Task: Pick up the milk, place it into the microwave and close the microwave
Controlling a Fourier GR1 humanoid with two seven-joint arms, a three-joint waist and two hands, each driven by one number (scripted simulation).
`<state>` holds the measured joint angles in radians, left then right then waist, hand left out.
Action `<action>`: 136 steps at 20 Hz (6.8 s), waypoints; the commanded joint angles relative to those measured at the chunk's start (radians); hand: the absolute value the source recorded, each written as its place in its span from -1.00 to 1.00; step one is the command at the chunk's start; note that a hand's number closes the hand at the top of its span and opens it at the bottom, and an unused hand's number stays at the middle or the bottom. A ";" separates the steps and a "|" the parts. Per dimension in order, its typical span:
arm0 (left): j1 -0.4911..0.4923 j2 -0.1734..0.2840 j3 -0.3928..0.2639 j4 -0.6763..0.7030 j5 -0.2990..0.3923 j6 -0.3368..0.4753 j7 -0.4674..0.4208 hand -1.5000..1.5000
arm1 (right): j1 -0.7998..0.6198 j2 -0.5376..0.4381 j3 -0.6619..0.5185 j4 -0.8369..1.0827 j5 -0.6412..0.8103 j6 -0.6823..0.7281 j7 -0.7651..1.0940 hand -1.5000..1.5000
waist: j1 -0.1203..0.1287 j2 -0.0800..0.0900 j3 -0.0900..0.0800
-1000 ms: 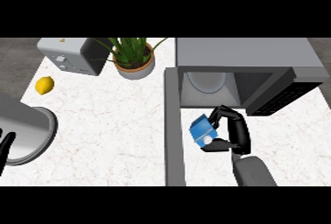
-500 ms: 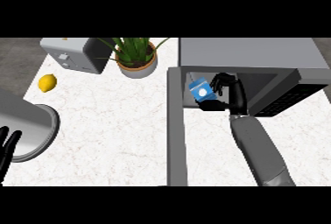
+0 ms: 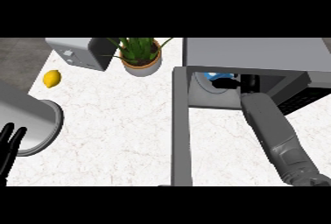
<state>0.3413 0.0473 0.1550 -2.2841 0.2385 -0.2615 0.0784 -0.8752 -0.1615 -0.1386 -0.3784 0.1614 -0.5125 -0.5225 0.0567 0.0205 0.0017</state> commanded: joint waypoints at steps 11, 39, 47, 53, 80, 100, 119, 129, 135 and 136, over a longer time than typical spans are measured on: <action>0.003 -0.002 -0.022 0.024 -0.067 -0.012 -0.021 -1.00 | -0.173 -0.034 0.072 0.257 0.162 -0.146 0.012 -1.00 | 0.037 0.012 0.001; 0.047 -0.029 -0.069 -0.011 -0.136 -0.037 -0.065 -1.00 | -0.176 -0.079 -0.042 0.243 0.090 -0.182 -0.084 -1.00 | 0.015 0.007 0.001; 0.083 -0.042 -0.084 -0.007 -0.174 -0.028 -0.061 -1.00 | -0.162 -0.122 -0.083 0.218 0.050 -0.039 -0.126 -1.00 | -0.009 -0.004 0.000; 0.072 -0.047 -0.121 -0.022 -0.209 0.014 -0.048 -1.00 | -0.110 -0.141 -0.128 0.194 0.000 0.096 -0.183 -1.00 | -0.024 -0.008 0.000; 0.127 -0.047 -0.213 0.016 -0.201 0.011 -0.086 -1.00 | 0.404 0.091 -0.095 -0.059 -0.102 0.404 -0.307 -1.00 | -0.073 -0.028 -0.003; -0.098 0.004 -0.377 0.190 -0.265 -0.112 -0.006 1.00 | 1.054 0.111 0.050 -0.716 -0.208 0.702 -0.307 -1.00 | -0.070 -0.023 -0.003; -0.444 -0.047 -0.776 0.632 -0.487 -0.008 -0.026 1.00 | 1.328 -0.001 0.020 -0.990 -0.309 0.857 -0.337 -1.00 | -0.072 -0.021 -0.002; -0.748 -0.047 -1.088 0.958 -0.251 0.369 0.030 1.00 | 1.383 -0.032 0.097 -1.219 -0.383 0.942 -0.304 -1.00 | -0.123 -0.016 -0.003; -0.895 -0.047 -1.114 1.074 -0.080 0.566 -0.003 1.00 | 1.373 -0.044 0.133 -1.321 -0.426 0.930 -0.231 -1.00 | -0.179 -0.005 -0.004; -0.905 -0.047 -1.101 1.092 -0.058 0.581 -0.040 1.00 | 1.408 -0.065 0.148 -1.343 -0.414 0.953 -0.240 -1.00 | -0.199 -0.002 -0.005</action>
<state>-0.4987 0.0083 -0.8846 -1.2887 0.0943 0.2420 0.0569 0.5054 -0.2110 -0.0205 -1.6568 -0.2409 0.3810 -0.7549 -0.1019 0.0086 -0.0045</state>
